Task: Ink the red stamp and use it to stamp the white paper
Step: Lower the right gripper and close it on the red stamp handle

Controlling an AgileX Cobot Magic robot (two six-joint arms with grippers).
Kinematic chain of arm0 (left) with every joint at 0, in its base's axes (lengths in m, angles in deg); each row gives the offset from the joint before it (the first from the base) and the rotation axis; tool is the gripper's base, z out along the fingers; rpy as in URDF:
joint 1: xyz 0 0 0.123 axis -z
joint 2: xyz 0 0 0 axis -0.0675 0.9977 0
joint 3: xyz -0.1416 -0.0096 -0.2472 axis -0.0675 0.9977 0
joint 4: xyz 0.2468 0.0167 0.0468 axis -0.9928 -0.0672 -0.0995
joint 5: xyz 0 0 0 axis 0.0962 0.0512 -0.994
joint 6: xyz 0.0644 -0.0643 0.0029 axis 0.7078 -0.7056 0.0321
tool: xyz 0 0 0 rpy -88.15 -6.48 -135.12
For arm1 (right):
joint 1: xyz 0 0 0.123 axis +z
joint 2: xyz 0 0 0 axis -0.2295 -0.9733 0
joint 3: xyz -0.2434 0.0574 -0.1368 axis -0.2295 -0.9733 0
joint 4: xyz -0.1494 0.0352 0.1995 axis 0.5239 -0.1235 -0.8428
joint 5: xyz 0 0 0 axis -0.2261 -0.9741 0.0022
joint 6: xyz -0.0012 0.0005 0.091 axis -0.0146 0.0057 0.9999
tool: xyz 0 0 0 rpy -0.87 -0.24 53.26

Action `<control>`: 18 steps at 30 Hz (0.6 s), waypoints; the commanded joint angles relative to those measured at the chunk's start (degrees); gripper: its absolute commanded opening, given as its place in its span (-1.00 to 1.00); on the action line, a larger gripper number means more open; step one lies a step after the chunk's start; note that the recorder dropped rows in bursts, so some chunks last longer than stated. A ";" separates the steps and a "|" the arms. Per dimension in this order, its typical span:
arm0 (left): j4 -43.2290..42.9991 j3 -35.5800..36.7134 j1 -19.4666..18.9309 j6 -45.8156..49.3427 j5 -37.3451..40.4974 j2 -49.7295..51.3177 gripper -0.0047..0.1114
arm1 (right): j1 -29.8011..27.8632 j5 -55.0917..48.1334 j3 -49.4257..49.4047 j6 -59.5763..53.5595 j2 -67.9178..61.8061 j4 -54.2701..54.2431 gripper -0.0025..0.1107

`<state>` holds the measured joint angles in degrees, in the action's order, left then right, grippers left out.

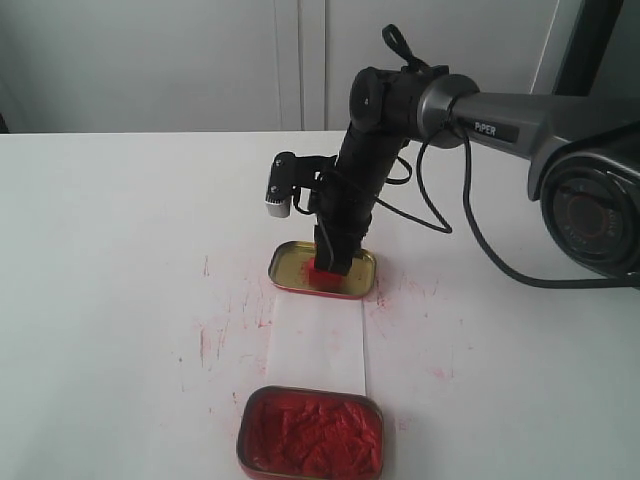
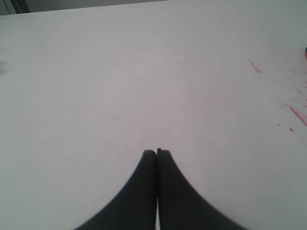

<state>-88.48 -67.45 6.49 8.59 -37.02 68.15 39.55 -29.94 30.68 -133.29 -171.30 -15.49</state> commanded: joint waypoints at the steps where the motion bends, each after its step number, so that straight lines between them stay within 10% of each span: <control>1: 0.11 0.24 -0.25 -0.14 -0.22 -0.22 -0.92 | 0.17 -0.58 0.10 1.38 -0.01 -0.28 -0.83; 18: 0.11 0.24 -0.25 -0.14 -0.22 -0.22 -0.92 | 0.17 0.47 0.10 7.58 3.08 -0.28 -0.96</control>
<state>-88.48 -67.45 6.49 8.59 -37.02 68.15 39.55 -29.69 30.68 -128.15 -170.52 -15.49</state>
